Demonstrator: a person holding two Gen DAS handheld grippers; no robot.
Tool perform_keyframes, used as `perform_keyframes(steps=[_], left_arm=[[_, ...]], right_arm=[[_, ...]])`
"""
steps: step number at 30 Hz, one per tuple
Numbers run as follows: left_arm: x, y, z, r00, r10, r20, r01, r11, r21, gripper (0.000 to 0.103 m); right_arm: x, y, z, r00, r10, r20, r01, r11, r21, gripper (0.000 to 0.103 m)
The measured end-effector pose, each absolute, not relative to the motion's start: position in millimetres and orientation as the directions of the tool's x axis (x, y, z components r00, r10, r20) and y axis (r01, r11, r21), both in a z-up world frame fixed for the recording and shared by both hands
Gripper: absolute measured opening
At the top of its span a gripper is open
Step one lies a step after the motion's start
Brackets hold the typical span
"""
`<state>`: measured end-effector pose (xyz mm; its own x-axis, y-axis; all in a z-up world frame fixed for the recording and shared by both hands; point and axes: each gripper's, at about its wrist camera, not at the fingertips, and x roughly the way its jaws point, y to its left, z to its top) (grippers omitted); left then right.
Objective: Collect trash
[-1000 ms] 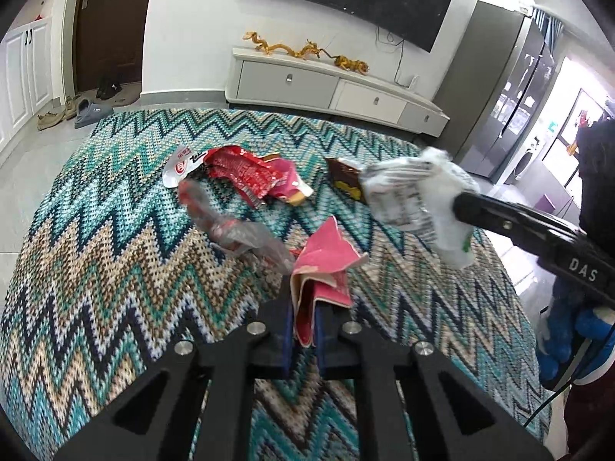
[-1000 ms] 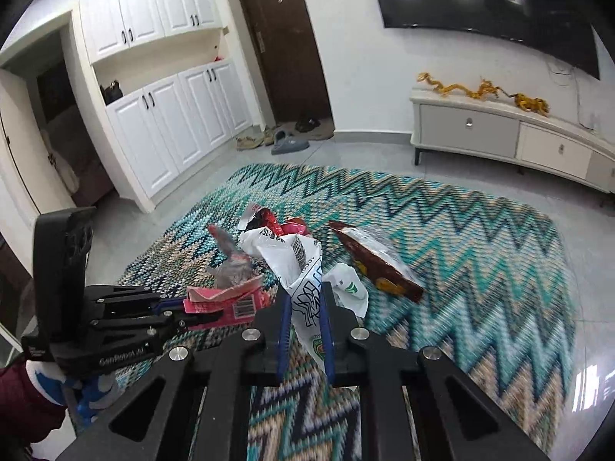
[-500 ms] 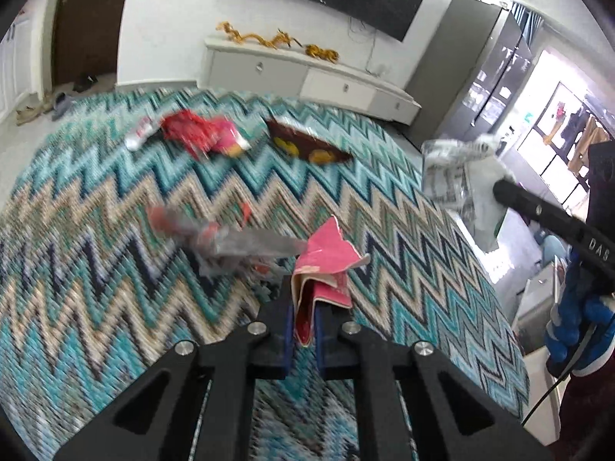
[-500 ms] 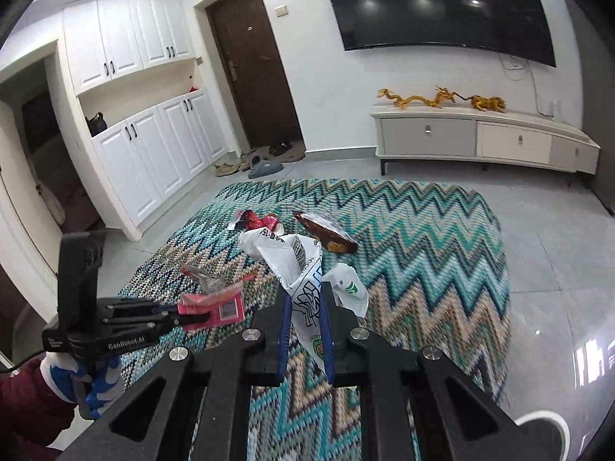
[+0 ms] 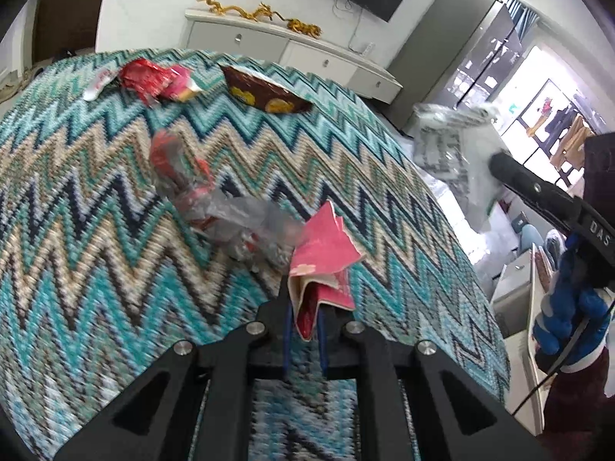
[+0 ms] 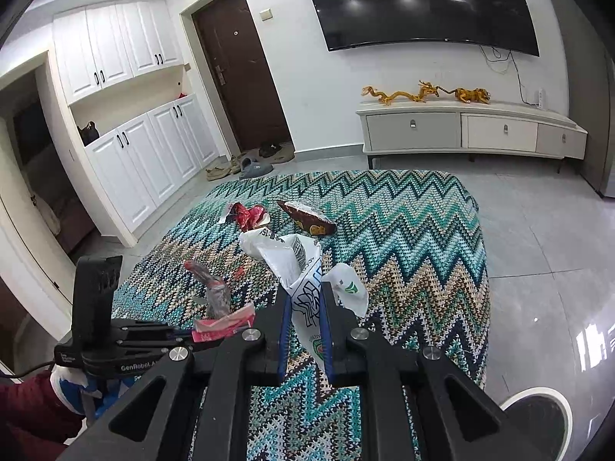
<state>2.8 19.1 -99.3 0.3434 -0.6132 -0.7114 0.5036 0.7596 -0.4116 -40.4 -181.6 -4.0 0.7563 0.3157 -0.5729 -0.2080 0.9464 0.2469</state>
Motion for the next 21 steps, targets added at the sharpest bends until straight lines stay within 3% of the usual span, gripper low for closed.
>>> perform_keyframes(steps=[2, 4, 6, 8, 14, 19, 21], left_arm=[[-2.5, 14.9, -100.7, 0.333, -0.615, -0.715, 0.509, 0.756, -0.412, 0.013], [-4.6, 10.5, -102.1, 0.32, -0.619, -0.717, 0.513, 0.75, -0.418, 0.023], [-7.0, 7.5, -100.9, 0.315, -0.63, -0.71, 0.52, 0.74, -0.426, 0.041], [-11.1, 3.2, -97.3, 0.319, -0.631, -0.708, 0.528, 0.738, -0.42, 0.049], [-13.9, -6.1, -95.9, 0.353, -0.598, -0.72, 0.529, 0.762, -0.374, 0.047], [-10.9, -11.5, -96.8, 0.369, -0.566, -0.737, 0.516, 0.784, -0.345, 0.015], [-11.1, -13.4, -95.2, 0.371, -0.565, -0.737, 0.515, 0.786, -0.343, 0.015]], right_arm=[[-40.4, -182.9, -6.0, 0.755, 0.32, -0.573, -0.208, 0.945, 0.253, 0.013], [-41.5, -183.4, -7.9, 0.754, 0.323, -0.572, -0.209, 0.943, 0.258, 0.013], [-42.3, -184.8, -9.5, 0.753, 0.327, -0.572, -0.209, 0.942, 0.264, 0.013], [-43.7, -186.9, -11.1, 0.752, 0.33, -0.57, -0.208, 0.94, 0.27, 0.013], [-47.5, -194.5, -14.7, 0.753, 0.333, -0.567, -0.204, 0.938, 0.28, 0.013], [-50.9, -199.6, -19.1, 0.753, 0.336, -0.566, -0.201, 0.936, 0.287, 0.013], [-54.8, -201.2, -19.5, 0.756, 0.334, -0.562, -0.201, 0.937, 0.286, 0.013]])
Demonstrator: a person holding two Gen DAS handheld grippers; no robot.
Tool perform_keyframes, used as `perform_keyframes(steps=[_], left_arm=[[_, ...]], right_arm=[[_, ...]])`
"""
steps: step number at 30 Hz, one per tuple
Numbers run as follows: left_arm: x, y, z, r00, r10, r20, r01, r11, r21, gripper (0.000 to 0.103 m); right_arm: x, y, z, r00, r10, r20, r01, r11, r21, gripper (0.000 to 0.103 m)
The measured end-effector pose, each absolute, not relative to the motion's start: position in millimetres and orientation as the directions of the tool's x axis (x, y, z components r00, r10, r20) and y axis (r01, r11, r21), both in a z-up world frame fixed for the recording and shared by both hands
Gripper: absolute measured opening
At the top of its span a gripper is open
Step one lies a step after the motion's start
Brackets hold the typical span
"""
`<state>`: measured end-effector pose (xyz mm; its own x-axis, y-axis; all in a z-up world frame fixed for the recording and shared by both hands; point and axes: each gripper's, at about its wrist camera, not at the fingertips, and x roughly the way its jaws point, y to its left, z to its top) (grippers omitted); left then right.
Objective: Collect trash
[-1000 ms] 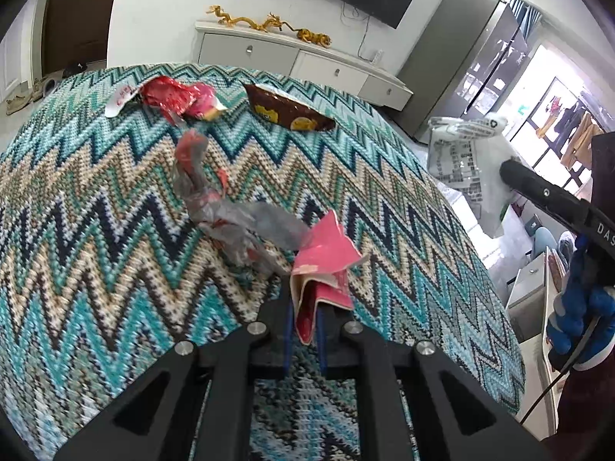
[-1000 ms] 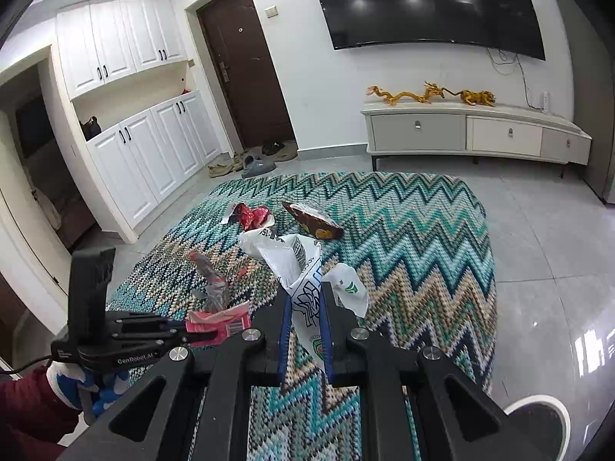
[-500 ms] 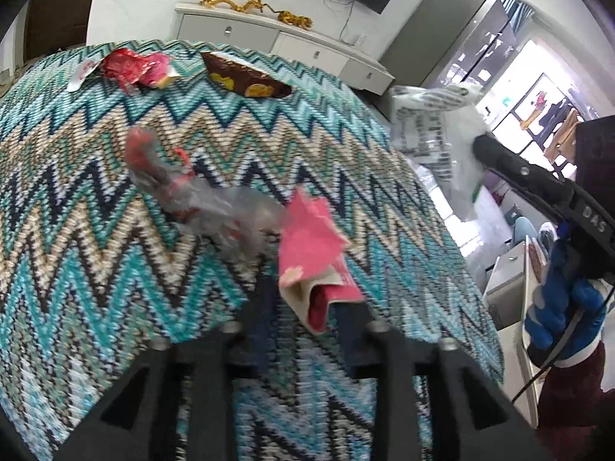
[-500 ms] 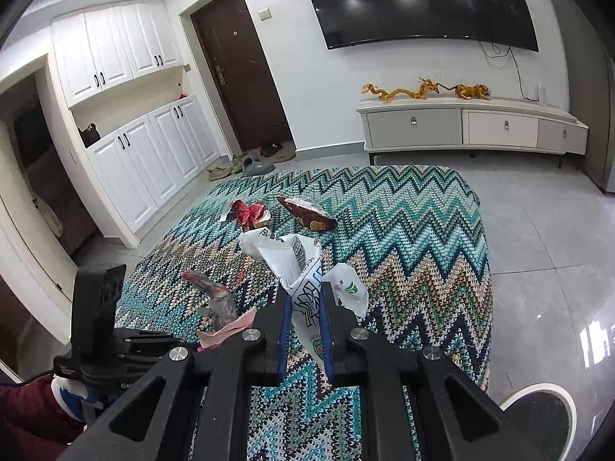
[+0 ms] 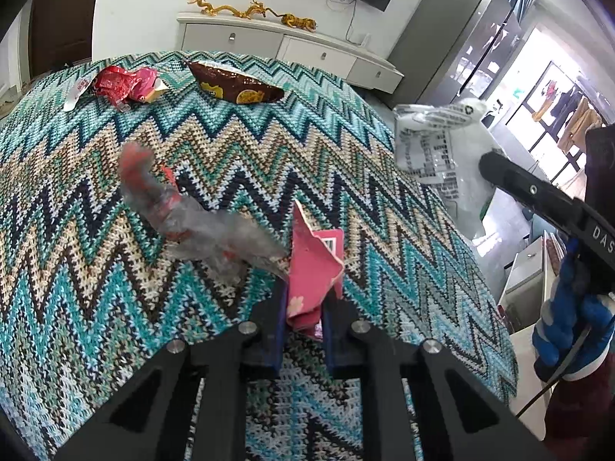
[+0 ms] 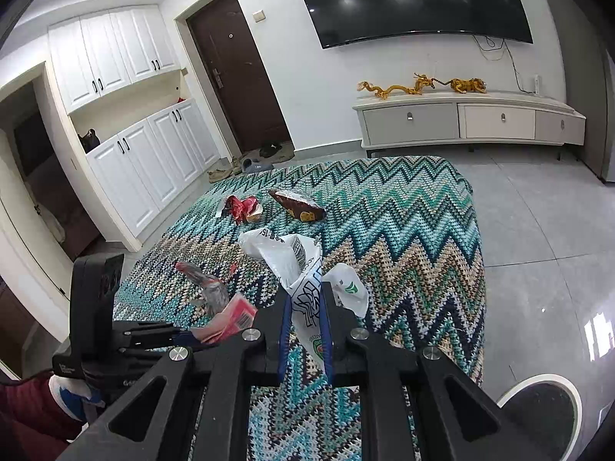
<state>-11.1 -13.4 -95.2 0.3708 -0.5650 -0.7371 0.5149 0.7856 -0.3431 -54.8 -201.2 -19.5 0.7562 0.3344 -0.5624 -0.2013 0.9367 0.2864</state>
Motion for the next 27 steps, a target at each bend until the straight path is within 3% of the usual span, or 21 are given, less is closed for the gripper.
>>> perform_keyframes(steps=[11, 20, 22, 27], left_arm=[[-35.4, -40.3, -67.7, 0.37, -0.586, -0.721, 0.578, 0.753, -0.316, 0.014], [-44.4, -57.5, -90.9, 0.27, -0.589, -0.762, 0.583, 0.73, -0.357, 0.017], [-49.9, -61.3, -91.2, 0.256, -0.595, -0.762, 0.598, 0.717, -0.358, 0.021], [-63.1, -68.0, -86.3, 0.261, -0.593, -0.761, 0.637, 0.699, -0.326, 0.044]], right_arm=[[-86.8, -246.0, -11.5, 0.816, 0.288, -0.501, -0.143, 0.941, 0.308, 0.013], [-116.7, -294.1, -19.5, 0.841, 0.226, -0.491, -0.046, 0.935, 0.35, 0.013], [-121.3, -299.7, -22.6, 0.842, 0.218, -0.494, -0.031, 0.933, 0.358, 0.013], [-127.4, -307.5, -27.1, 0.843, 0.213, -0.494, -0.016, 0.928, 0.372, 0.013]])
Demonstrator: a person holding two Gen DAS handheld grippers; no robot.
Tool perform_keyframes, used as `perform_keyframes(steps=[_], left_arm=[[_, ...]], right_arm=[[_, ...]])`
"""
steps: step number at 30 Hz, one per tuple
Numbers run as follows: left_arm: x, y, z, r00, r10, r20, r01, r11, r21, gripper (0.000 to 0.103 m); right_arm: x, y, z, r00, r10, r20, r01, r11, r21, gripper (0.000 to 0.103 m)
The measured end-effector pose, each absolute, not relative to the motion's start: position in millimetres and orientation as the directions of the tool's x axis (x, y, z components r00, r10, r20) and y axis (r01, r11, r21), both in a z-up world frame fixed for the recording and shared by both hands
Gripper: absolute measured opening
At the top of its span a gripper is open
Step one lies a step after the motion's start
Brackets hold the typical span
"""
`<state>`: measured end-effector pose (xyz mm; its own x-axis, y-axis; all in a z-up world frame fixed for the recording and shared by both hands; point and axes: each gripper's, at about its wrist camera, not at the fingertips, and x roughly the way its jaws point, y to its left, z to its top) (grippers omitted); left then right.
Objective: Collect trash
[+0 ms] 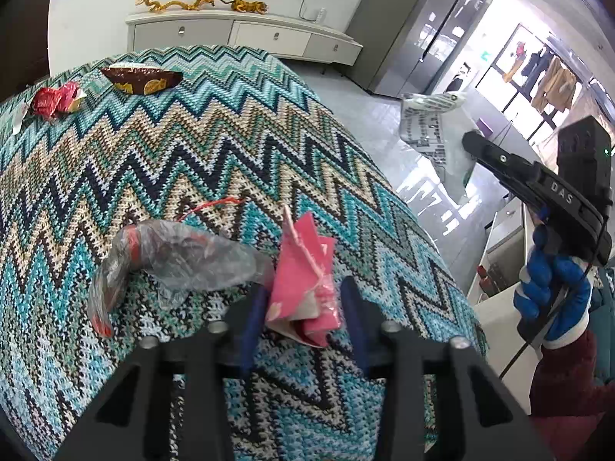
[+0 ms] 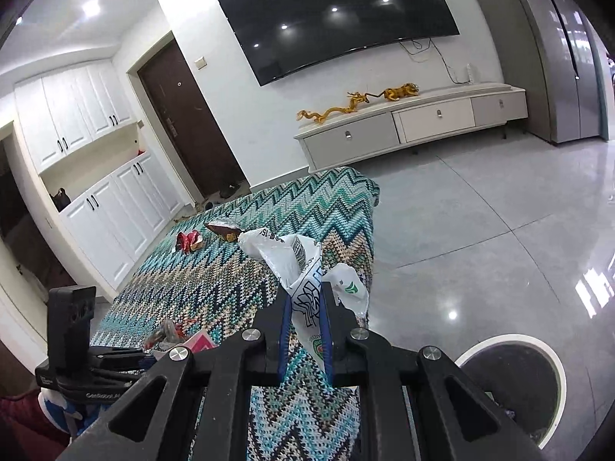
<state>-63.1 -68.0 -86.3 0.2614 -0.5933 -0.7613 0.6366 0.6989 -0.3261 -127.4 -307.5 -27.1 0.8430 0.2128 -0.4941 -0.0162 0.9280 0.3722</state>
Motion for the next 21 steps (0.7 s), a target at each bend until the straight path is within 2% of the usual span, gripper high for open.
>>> perform_keyframes(steps=[13, 21], left_arm=[[-72.9, -52.6, -69.9, 0.292, -0.596, -0.748, 0.636, 0.705, -0.314, 0.045], [-31.6, -18.1, -82.4, 0.33, -0.55, -0.767, 0.458, 0.804, -0.379, 0.045]], right_arm=[[-128.7, -306.6, -33.8, 0.837, 0.232, -0.496, -0.026, 0.921, 0.388, 0.013], [-125.9, -308.3, -38.4, 0.831, 0.237, -0.504, -0.022, 0.919, 0.394, 0.013]])
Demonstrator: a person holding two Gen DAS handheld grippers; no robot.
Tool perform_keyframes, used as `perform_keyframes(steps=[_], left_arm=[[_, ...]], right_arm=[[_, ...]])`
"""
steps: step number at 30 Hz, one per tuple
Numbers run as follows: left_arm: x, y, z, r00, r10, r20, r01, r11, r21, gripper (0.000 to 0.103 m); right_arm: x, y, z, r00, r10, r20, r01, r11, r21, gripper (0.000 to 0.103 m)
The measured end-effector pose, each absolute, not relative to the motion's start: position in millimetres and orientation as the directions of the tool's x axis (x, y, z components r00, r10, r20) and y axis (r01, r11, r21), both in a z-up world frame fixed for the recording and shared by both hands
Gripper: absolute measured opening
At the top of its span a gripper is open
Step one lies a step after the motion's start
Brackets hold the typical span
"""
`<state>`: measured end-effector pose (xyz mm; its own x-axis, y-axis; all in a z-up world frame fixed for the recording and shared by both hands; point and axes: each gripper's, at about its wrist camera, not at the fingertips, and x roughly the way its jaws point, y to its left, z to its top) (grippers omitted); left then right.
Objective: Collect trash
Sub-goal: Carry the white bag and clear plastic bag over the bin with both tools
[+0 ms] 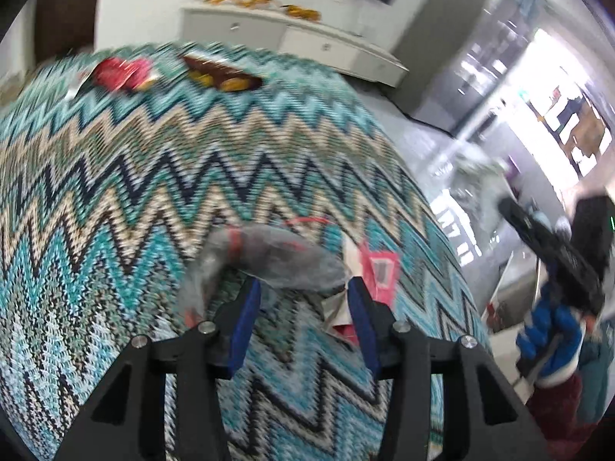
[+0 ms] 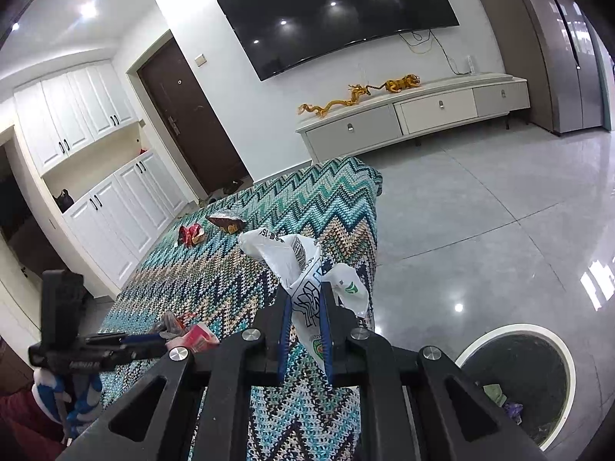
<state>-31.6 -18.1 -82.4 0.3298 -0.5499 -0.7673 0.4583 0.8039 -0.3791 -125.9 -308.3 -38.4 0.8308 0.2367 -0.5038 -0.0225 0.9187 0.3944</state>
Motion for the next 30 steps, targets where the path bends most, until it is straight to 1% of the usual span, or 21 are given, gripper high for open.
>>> perform_keyframes(steps=[3, 7, 10, 12, 13, 15, 16, 18, 20, 21, 30], left_arm=[[-13.1, -15.5, -86.6, 0.336, -0.543, -0.769, 0.398, 0.822, -0.407, 0.045], [9.5, -22.6, -86.2, 0.369, -0.515, -0.773, 0.364, 0.846, -0.39, 0.045], [24.4, -33.0, -89.7, 0.389, -0.467, -0.794, 0.348, 0.873, -0.342, 0.045], [30.1, -41.6, -89.6, 0.409, -0.444, -0.797, 0.367, 0.88, -0.301, 0.044], [32.1, -44.5, -89.3, 0.418, -0.435, -0.798, 0.37, 0.883, -0.287, 0.042], [37.8, -48.5, -90.6, 0.426, -0.423, -0.8, 0.375, 0.887, -0.269, 0.024], [41.1, -48.6, -91.4, 0.425, -0.421, -0.802, 0.37, 0.889, -0.27, 0.021], [43.2, -46.4, -91.8, 0.427, -0.43, -0.796, 0.369, 0.886, -0.281, 0.013], [41.6, -46.2, -90.7, 0.428, -0.437, -0.791, 0.38, 0.881, -0.281, 0.008], [38.2, -45.1, -88.8, 0.431, -0.443, -0.786, 0.387, 0.878, -0.282, 0.006], [6.5, -44.8, -59.8, 0.451, -0.498, -0.741, 0.449, 0.844, -0.294, 0.005]], right_arm=[[-125.6, -309.9, -37.8, 0.831, 0.229, -0.507, -0.015, 0.92, 0.391, 0.013], [-124.9, -312.8, -37.1, 0.83, 0.215, -0.514, -0.001, 0.923, 0.385, 0.013], [-124.2, -313.0, -36.9, 0.829, 0.205, -0.52, 0.009, 0.925, 0.379, 0.013], [-123.6, -313.3, -37.1, 0.829, 0.199, -0.523, 0.014, 0.927, 0.375, 0.013], [-123.4, -313.5, -38.1, 0.828, 0.197, -0.525, 0.017, 0.927, 0.374, 0.013], [-122.4, -313.6, -38.8, 0.827, 0.193, -0.529, 0.021, 0.928, 0.372, 0.013], [-122.3, -313.4, -39.2, 0.826, 0.192, -0.53, 0.023, 0.928, 0.371, 0.013], [-122.0, -313.2, -39.3, 0.825, 0.19, -0.533, 0.025, 0.929, 0.369, 0.013], [-122.2, -314.3, -39.4, 0.825, 0.187, -0.534, 0.027, 0.93, 0.367, 0.013], [-122.5, -314.8, -39.5, 0.825, 0.187, -0.534, 0.027, 0.929, 0.368, 0.013], [-124.6, -321.5, -39.7, 0.829, 0.186, -0.527, 0.03, 0.926, 0.376, 0.013]])
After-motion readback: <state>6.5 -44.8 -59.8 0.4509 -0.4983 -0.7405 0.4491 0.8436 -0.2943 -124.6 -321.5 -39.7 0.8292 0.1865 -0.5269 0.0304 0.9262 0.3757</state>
